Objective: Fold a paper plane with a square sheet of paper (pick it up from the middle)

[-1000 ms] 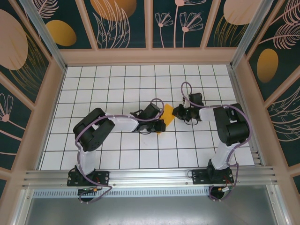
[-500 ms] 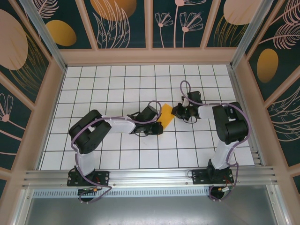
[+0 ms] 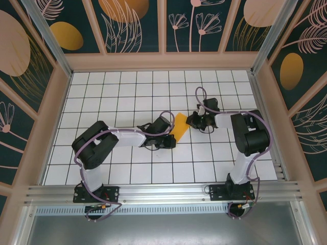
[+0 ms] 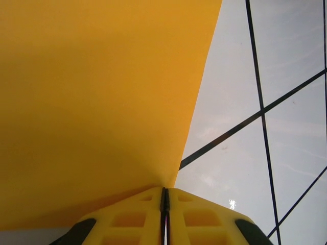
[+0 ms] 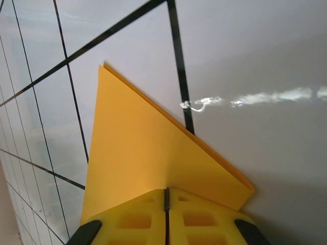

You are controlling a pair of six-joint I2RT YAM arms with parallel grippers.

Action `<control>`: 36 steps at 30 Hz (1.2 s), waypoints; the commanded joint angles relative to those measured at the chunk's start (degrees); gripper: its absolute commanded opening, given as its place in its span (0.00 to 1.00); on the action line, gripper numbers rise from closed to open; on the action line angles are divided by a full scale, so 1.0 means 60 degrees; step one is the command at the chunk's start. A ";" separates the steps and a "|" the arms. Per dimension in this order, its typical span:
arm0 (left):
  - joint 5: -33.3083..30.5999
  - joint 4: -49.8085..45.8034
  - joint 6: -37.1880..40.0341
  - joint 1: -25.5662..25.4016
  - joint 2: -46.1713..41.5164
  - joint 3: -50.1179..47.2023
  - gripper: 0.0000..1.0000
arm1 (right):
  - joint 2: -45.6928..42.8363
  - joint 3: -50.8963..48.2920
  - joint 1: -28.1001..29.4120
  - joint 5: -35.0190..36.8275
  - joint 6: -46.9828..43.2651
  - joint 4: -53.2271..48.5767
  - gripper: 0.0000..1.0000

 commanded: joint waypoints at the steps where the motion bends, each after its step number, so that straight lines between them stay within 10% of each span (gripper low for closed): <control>1: -0.0645 -0.1098 0.0252 -0.0102 -0.0328 0.0571 0.12 | 0.0815 0.0215 0.0369 0.1387 -0.0570 -0.0741 0.06; 10: -0.2728 -0.1161 0.0092 0.0982 -0.1701 0.0880 0.28 | 0.0570 0.2099 0.0911 0.1958 -0.1650 -0.1735 0.11; 21: -0.3278 -0.0546 -0.0106 0.2159 -0.2673 -0.0604 0.59 | 0.0083 0.2324 0.2718 0.6118 0.0889 -0.2973 0.41; 36: -0.3530 -0.0017 -0.0278 0.2676 -0.3757 -0.1788 0.92 | 0.2005 0.3843 0.3256 0.5126 -0.1605 -0.3056 0.46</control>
